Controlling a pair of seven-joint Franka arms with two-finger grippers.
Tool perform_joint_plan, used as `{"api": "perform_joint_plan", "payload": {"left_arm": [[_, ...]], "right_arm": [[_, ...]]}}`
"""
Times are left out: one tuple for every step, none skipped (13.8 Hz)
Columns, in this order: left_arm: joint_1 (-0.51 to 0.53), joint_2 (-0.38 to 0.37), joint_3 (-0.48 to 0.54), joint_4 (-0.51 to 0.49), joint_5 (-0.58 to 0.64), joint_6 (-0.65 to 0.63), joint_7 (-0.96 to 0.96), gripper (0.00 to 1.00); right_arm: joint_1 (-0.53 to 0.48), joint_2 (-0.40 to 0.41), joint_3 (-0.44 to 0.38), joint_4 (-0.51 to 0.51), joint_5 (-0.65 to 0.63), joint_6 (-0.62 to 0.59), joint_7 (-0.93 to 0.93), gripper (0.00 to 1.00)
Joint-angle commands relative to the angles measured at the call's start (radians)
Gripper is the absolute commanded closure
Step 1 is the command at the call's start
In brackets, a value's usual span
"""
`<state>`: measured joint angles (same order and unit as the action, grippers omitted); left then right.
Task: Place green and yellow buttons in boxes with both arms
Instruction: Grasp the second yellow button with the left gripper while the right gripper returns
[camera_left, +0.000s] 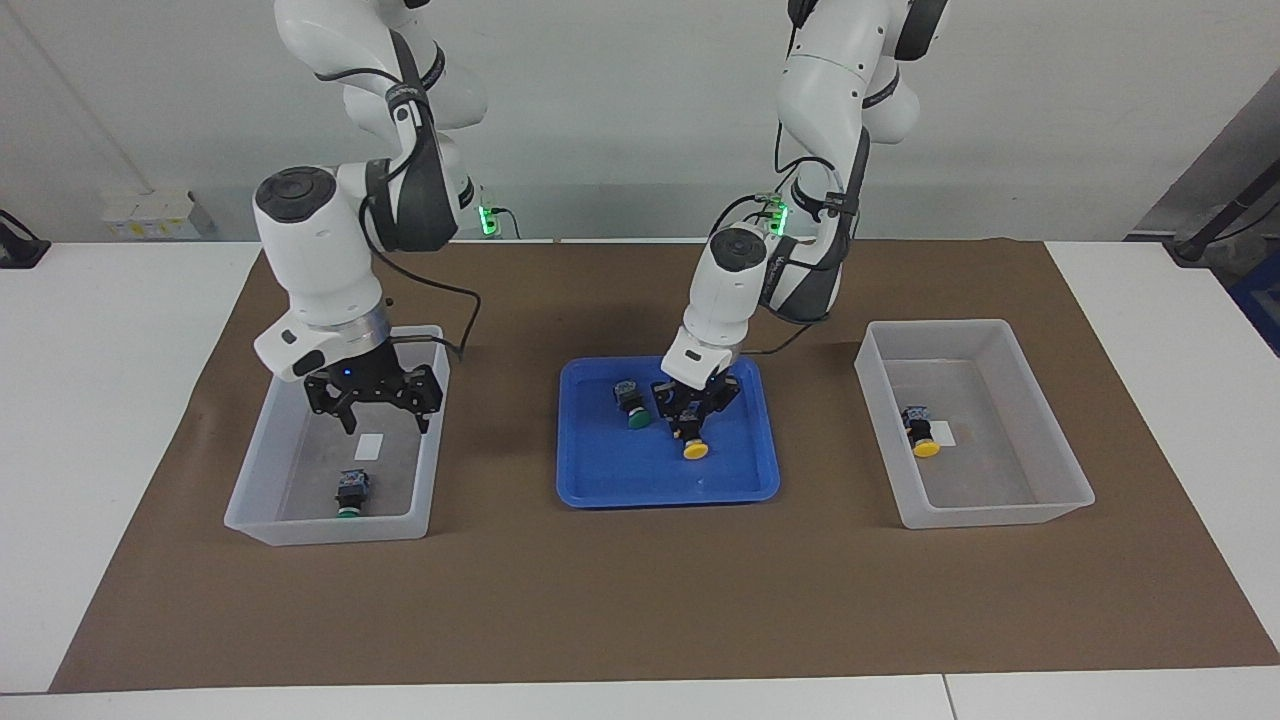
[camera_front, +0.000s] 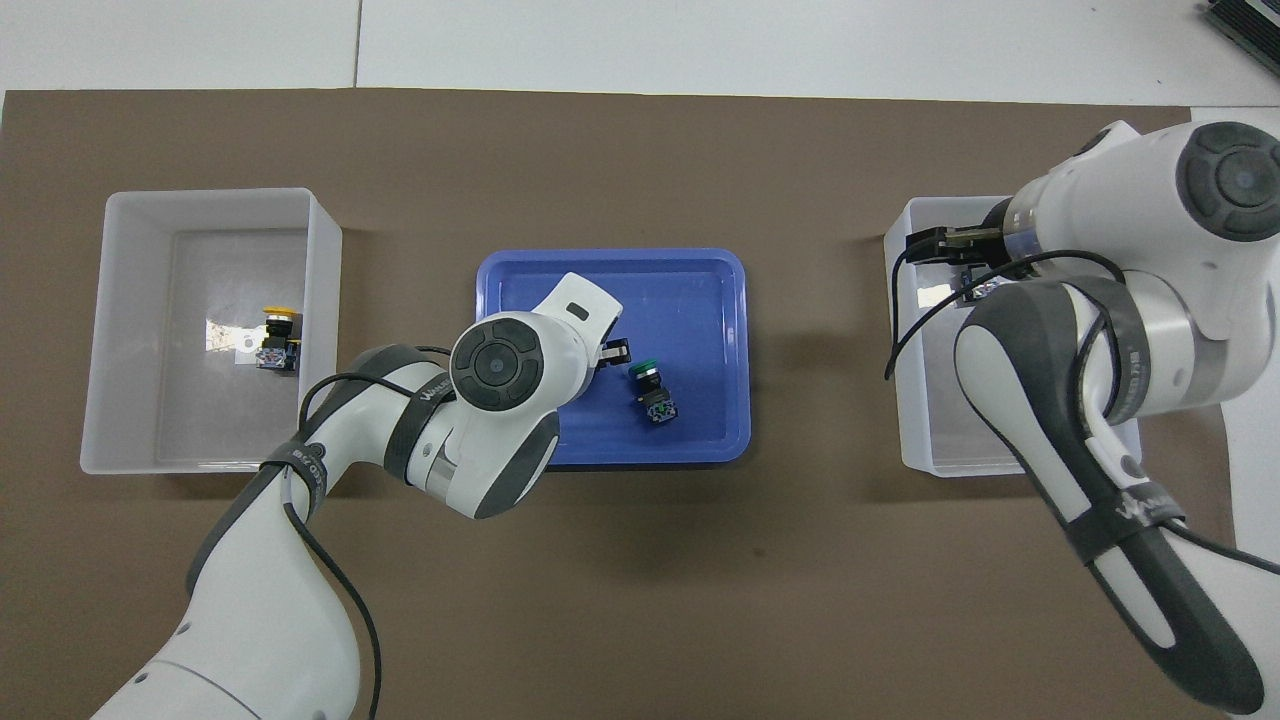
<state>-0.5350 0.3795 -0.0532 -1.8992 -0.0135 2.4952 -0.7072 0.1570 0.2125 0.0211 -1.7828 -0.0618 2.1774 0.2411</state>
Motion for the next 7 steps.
{"api": "perform_joint_plan", "payload": {"left_arm": [[0.050,0.021,0.003,0.144,0.000,-0.148,0.015,1.00],[0.075,0.016,0.003,0.178,0.001,-0.188,0.023,1.00],[0.108,0.007,0.003,0.204,0.004,-0.232,0.026,1.00],[0.134,0.003,0.003,0.238,0.006,-0.278,0.031,1.00],[0.165,-0.004,0.004,0.286,0.007,-0.345,0.041,1.00],[0.208,-0.004,0.004,0.337,0.007,-0.411,0.069,1.00],[0.252,-0.005,0.004,0.368,0.007,-0.465,0.112,1.00]], "right_arm": [[0.032,-0.008,0.005,-0.007,0.017,0.002,0.036,0.00],[0.059,-0.008,0.005,-0.007,0.019,0.002,0.075,0.00],[0.094,-0.002,0.007,-0.007,0.017,0.011,0.133,0.00],[0.128,0.005,0.007,-0.009,0.017,0.022,0.173,0.00],[0.151,0.008,0.007,-0.010,0.016,0.041,0.199,0.00],[0.189,0.016,0.007,-0.018,0.017,0.071,0.222,0.00],[0.205,0.036,0.007,-0.021,0.016,0.105,0.225,0.00]]}}
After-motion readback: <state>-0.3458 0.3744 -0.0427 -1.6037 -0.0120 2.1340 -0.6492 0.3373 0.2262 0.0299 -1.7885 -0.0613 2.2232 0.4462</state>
